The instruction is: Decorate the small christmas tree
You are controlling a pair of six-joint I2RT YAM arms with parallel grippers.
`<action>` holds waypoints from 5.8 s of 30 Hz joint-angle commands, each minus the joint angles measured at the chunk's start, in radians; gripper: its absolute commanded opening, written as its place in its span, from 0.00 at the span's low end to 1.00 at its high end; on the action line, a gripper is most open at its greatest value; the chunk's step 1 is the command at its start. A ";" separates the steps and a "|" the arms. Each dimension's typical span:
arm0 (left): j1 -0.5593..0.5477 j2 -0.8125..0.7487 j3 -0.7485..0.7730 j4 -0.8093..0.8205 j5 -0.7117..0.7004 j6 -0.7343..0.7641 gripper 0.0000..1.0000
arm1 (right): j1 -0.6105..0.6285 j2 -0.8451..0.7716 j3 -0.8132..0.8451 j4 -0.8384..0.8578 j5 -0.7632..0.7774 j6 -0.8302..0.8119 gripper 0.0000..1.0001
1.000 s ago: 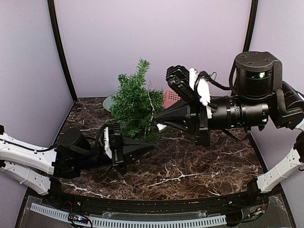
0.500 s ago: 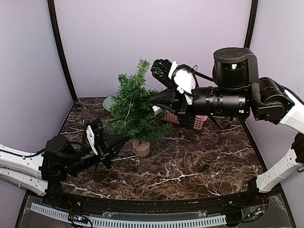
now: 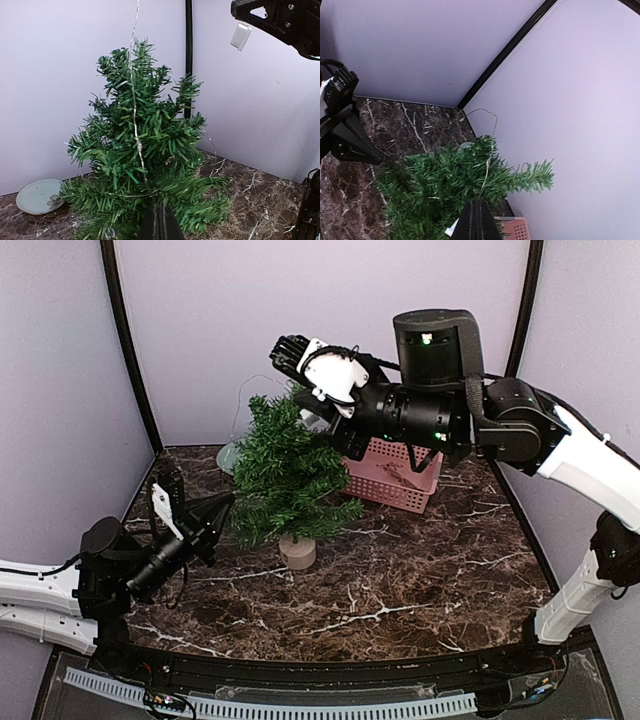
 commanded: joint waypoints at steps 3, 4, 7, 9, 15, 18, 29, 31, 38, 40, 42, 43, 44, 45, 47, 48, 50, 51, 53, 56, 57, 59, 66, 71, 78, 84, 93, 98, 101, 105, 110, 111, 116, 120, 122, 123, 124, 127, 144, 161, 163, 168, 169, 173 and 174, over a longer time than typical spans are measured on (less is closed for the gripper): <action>0.040 0.020 -0.003 0.056 -0.024 -0.029 0.00 | -0.052 0.081 0.152 0.090 0.046 -0.163 0.00; 0.045 0.028 0.001 0.058 -0.026 -0.028 0.00 | -0.060 0.095 0.172 0.097 0.052 -0.178 0.00; 0.050 0.042 0.011 0.074 -0.055 -0.026 0.00 | -0.086 0.142 0.215 0.115 0.076 -0.230 0.00; 0.060 0.046 0.015 0.082 -0.084 -0.026 0.00 | -0.109 0.166 0.242 0.127 0.082 -0.258 0.00; 0.117 0.047 0.036 0.072 -0.112 -0.033 0.00 | -0.198 0.198 0.301 0.155 0.003 -0.268 0.00; 0.138 0.055 0.051 0.069 -0.091 -0.037 0.00 | -0.239 0.216 0.321 0.161 -0.038 -0.256 0.00; 0.212 0.105 0.081 0.077 -0.058 -0.048 0.00 | -0.378 0.334 0.405 0.166 -0.226 -0.189 0.00; 0.225 0.110 0.082 0.091 -0.053 -0.047 0.00 | -0.385 0.363 0.432 0.157 -0.244 -0.194 0.00; 0.238 0.118 0.063 0.189 0.001 -0.006 0.00 | -0.393 0.419 0.479 0.161 -0.317 -0.202 0.00; 0.240 0.115 0.054 0.215 0.032 0.005 0.00 | -0.392 0.420 0.475 0.168 -0.330 -0.205 0.00; 0.239 0.113 0.045 0.238 0.066 0.016 0.00 | -0.391 0.416 0.473 0.172 -0.352 -0.205 0.00; 0.239 0.112 0.040 0.251 0.090 0.020 0.00 | -0.390 0.409 0.465 0.176 -0.365 -0.204 0.00; 0.240 0.113 0.041 0.251 0.094 0.023 0.00 | -0.390 0.401 0.452 0.193 -0.373 -0.204 0.00; 0.240 0.115 0.046 0.245 0.086 0.023 0.00 | -0.389 0.395 0.443 0.206 -0.377 -0.204 0.00; 0.239 0.125 0.054 0.238 0.062 0.024 0.00 | -0.390 0.402 0.451 0.213 -0.372 -0.210 0.00; 0.241 0.127 0.056 0.237 0.055 0.021 0.00 | -0.391 0.412 0.462 0.212 -0.365 -0.215 0.00; 0.242 0.136 0.059 0.235 0.027 0.003 0.00 | -0.398 0.438 0.475 0.213 -0.349 -0.224 0.00; 0.243 0.143 0.061 0.234 0.022 -0.008 0.00 | -0.404 0.447 0.476 0.214 -0.347 -0.224 0.00; 0.244 0.152 0.061 0.228 0.001 -0.025 0.00 | -0.416 0.458 0.473 0.215 -0.356 -0.213 0.00; 0.245 0.158 0.061 0.210 -0.047 -0.038 0.00 | -0.432 0.468 0.465 0.224 -0.371 -0.192 0.00; 0.247 0.160 0.063 0.205 -0.057 -0.042 0.00 | -0.435 0.472 0.465 0.224 -0.375 -0.188 0.00; 0.252 0.163 0.068 0.182 -0.083 -0.049 0.00 | -0.438 0.480 0.463 0.224 -0.379 -0.186 0.00; 0.287 0.174 0.082 0.108 -0.108 -0.127 0.00 | -0.467 0.503 0.439 0.234 -0.435 -0.134 0.00; 0.313 0.191 0.099 0.065 -0.110 -0.159 0.00 | -0.487 0.523 0.408 0.241 -0.462 -0.099 0.00; 0.339 0.217 0.122 0.015 -0.094 -0.203 0.00 | -0.511 0.516 0.323 0.255 -0.483 -0.055 0.00; 0.346 0.243 0.147 -0.027 -0.070 -0.228 0.00 | -0.535 0.475 0.219 0.277 -0.513 -0.011 0.00; 0.352 0.270 0.180 -0.084 -0.057 -0.258 0.00 | -0.561 0.404 0.067 0.288 -0.537 0.030 0.00; 0.354 0.284 0.199 -0.116 -0.043 -0.269 0.00 | -0.586 0.357 -0.004 0.296 -0.580 0.070 0.00; 0.355 0.292 0.208 -0.129 -0.035 -0.277 0.00 | -0.604 0.342 -0.035 0.291 -0.625 0.095 0.00; 0.355 0.292 0.209 -0.134 -0.029 -0.279 0.00 | -0.609 0.334 -0.047 0.271 -0.683 0.113 0.00; 0.355 0.283 0.207 -0.130 -0.024 -0.269 0.00 | -0.608 0.320 -0.035 0.281 -0.743 0.134 0.00; 0.356 0.282 0.209 -0.128 -0.024 -0.265 0.00 | -0.608 0.319 -0.026 0.277 -0.750 0.136 0.00; 0.360 0.288 0.232 -0.126 -0.032 -0.227 0.00 | -0.608 0.306 -0.004 0.287 -0.761 0.148 0.00; 0.380 0.295 0.250 -0.129 -0.025 -0.218 0.00 | -0.608 0.288 -0.004 0.314 -0.756 0.167 0.00; 0.393 0.298 0.258 -0.127 -0.016 -0.212 0.00 | -0.611 0.288 -0.002 0.326 -0.731 0.173 0.00; 0.397 0.303 0.265 -0.130 -0.011 -0.212 0.00 | -0.613 0.289 0.002 0.330 -0.718 0.177 0.00; 0.409 0.306 0.269 -0.133 -0.003 -0.212 0.00 | -0.615 0.289 0.004 0.336 -0.709 0.186 0.00; 0.425 0.317 0.288 -0.139 0.016 -0.215 0.00 | -0.617 0.284 -0.002 0.361 -0.695 0.212 0.00; 0.477 0.338 0.331 -0.154 0.085 -0.197 0.00 | -0.667 0.343 0.042 0.333 -0.746 0.274 0.00; 0.536 0.443 0.407 -0.225 0.179 -0.286 0.00 | -0.705 0.371 -0.023 0.309 -0.748 0.306 0.00; 0.538 0.449 0.416 -0.237 0.186 -0.291 0.00 | -0.714 0.350 -0.063 0.305 -0.749 0.311 0.00; 0.540 0.450 0.425 -0.259 0.193 -0.300 0.00 | -0.731 0.281 -0.174 0.302 -0.750 0.328 0.00; 0.539 0.448 0.424 -0.261 0.195 -0.302 0.02 | -0.732 0.268 -0.195 0.303 -0.752 0.332 0.00; 0.540 0.438 0.421 -0.270 0.212 -0.305 0.09 | -0.732 0.229 -0.243 0.292 -0.773 0.352 0.00; 0.539 0.433 0.419 -0.272 0.215 -0.305 0.10 | -0.732 0.222 -0.252 0.291 -0.779 0.356 0.00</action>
